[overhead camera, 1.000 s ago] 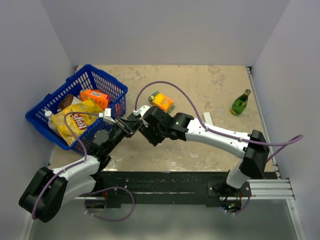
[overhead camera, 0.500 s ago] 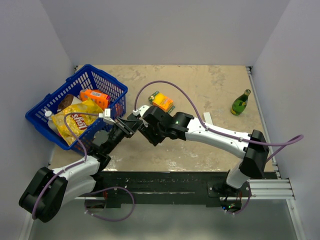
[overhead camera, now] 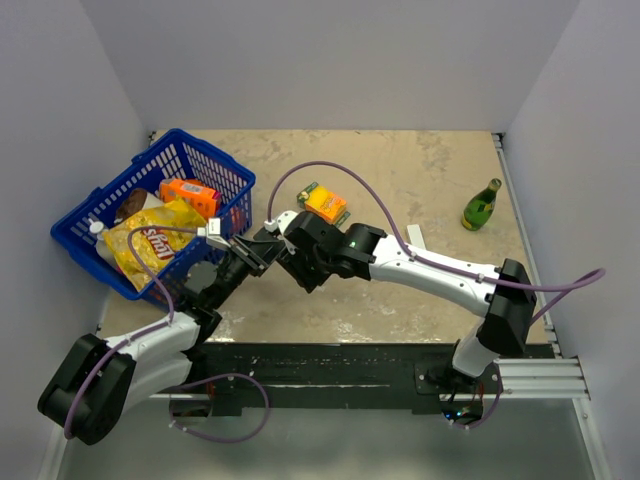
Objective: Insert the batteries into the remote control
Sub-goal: Load the battery cover into the remote control.
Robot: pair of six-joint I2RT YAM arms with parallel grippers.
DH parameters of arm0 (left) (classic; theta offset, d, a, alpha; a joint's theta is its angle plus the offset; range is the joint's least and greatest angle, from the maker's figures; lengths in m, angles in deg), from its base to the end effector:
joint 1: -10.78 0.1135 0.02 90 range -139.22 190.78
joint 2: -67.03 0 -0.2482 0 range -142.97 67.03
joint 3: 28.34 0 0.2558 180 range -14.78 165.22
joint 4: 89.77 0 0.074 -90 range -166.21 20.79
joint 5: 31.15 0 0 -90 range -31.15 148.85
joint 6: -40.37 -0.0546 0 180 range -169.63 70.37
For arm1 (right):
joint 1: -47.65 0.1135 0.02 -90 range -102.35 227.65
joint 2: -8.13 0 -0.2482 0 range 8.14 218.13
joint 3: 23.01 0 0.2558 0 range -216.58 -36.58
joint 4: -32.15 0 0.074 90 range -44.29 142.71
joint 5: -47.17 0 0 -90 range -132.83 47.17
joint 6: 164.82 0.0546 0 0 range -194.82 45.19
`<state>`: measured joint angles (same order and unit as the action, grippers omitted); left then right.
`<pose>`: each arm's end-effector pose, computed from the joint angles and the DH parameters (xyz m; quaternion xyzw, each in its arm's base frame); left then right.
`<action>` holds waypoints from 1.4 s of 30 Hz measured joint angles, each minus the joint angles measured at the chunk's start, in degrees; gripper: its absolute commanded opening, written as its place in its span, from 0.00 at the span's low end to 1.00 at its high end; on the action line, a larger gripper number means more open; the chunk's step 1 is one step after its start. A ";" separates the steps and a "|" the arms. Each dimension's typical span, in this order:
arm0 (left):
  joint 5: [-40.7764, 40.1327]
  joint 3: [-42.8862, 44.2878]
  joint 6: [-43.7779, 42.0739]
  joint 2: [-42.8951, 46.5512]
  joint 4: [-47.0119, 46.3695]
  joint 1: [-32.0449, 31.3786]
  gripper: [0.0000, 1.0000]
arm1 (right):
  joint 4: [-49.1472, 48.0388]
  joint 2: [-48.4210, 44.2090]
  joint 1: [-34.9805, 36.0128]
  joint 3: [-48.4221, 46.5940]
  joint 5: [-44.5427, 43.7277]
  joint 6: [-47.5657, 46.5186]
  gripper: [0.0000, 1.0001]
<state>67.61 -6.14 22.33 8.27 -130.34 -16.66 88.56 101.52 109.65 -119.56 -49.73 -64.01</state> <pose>0.1953 -0.1108 0.1823 -0.2059 0.6504 -0.5899 0.4320 0.1780 0.3208 0.2726 -0.3921 0.8625 0.1408 0.2871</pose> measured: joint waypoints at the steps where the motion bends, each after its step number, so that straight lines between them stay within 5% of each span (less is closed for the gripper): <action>1: -0.02 -0.04 0.09 0.00 -0.15 0.00 0.00 | 0.04 0.00 0.00 -0.09 0.00 0.00 0.46; 42: 1.36 -0.17 3.02 0.28 -4.98 0.02 0.00 | 0.04 -1.77 -0.15 -0.57 -1.25 0.48 0.54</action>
<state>68.96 -6.31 25.35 8.55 -135.32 -16.64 88.60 99.75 109.50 -120.13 -50.97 -63.53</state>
